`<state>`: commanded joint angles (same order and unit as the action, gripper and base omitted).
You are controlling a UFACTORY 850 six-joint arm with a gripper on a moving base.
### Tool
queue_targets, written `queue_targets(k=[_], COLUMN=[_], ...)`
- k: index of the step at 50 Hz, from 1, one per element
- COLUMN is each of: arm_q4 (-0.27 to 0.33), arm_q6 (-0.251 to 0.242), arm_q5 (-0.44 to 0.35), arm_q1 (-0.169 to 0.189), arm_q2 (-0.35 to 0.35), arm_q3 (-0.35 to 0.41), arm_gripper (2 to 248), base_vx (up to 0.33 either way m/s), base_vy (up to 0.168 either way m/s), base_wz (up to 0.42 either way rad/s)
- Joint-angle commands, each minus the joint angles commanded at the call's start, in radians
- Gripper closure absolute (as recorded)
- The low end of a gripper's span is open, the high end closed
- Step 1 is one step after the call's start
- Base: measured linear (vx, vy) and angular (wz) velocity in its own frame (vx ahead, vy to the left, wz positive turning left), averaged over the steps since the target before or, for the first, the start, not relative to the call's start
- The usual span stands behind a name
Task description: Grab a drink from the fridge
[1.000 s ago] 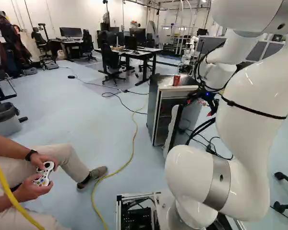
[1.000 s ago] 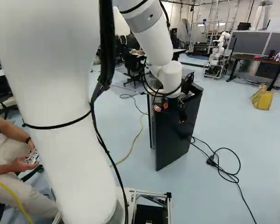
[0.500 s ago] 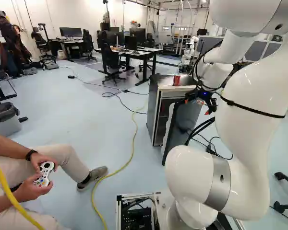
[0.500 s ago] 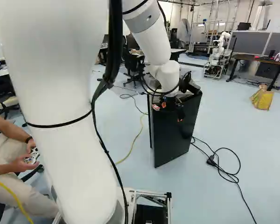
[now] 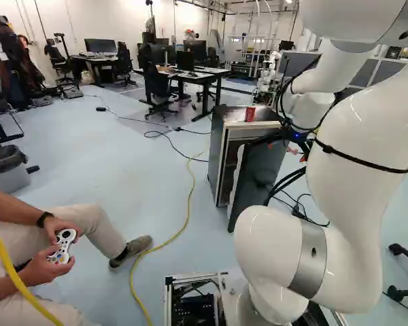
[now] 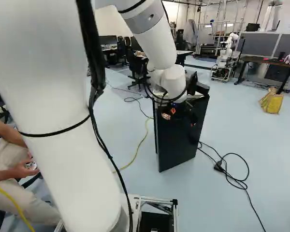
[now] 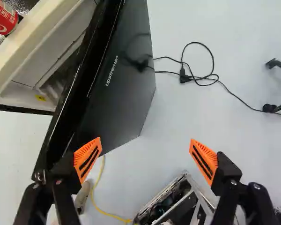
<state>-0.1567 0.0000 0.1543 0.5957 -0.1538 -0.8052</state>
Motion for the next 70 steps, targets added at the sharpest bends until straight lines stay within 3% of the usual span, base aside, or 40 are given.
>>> queue_targets(k=[30, 70], arm_q4=[0.306, 0.708], arm_q6=[0.000, 0.000], arm_q5=[-0.186, -0.432], arm_q1=[0.010, 0.010], arm_q2=[-0.047, -0.171], arm_q3=[0.034, 0.001], arm_gripper=[3, 3], base_vx=[0.000, 0.000], base_vy=[0.000, 0.000], base_wz=[0.000, 0.000])
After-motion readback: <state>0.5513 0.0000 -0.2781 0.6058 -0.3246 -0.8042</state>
